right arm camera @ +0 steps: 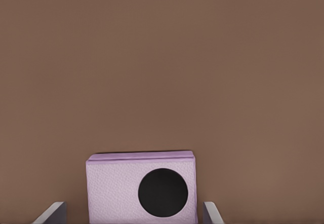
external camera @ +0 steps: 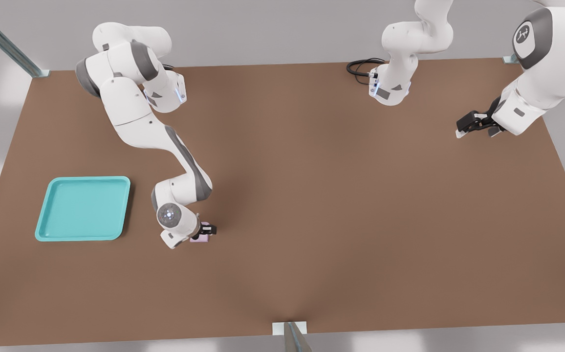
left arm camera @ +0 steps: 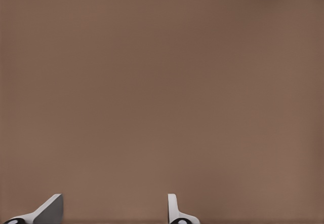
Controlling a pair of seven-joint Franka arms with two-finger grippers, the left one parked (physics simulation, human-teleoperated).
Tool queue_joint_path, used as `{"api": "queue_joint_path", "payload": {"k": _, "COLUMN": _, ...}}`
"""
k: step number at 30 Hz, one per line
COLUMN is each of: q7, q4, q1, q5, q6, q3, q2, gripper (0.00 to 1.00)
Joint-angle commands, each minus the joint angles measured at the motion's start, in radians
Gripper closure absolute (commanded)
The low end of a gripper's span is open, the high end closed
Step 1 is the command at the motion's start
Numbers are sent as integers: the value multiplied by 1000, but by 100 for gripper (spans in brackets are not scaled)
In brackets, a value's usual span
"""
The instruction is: Keep left arm still and place phone on the tray with right arm
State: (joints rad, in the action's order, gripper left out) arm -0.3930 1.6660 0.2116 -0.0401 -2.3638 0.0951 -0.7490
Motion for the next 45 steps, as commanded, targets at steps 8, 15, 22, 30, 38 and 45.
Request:
{"api": "queue_joint_path", "payload": {"k": 8, "q7": -110, "q4": 5, "q1": -11, "q5": -4, "q6": -31, "q3": 0, "q2": -15, "gripper": 0}}
{"api": "queue_joint_path", "payload": {"k": 15, "q7": -104, "q4": 0, "q1": -11, "q5": -4, "q6": -40, "q3": 0, "q2": -13, "gripper": 21}}
{"api": "queue_joint_path", "payload": {"k": 22, "q7": 68, "q4": 80, "q1": -138, "q5": -6, "q6": 83, "q3": 0, "q2": 175, "gripper": 21}}
{"api": "queue_joint_path", "payload": {"k": 30, "q7": 568, "q4": 340, "q1": -521, "q5": -6, "q6": 64, "q3": 0, "q2": 352, "gripper": 22}}
{"api": "queue_joint_path", "payload": {"k": 38, "q7": 712, "q4": 325, "q1": -643, "q5": -4, "q6": 31, "q3": 0, "q2": 296, "gripper": 0}}
{"api": "queue_joint_path", "payload": {"k": 45, "q7": 686, "q4": -339, "q1": -478, "q5": -32, "q6": 727, "q3": 100, "q2": 436, "gripper": 0}}
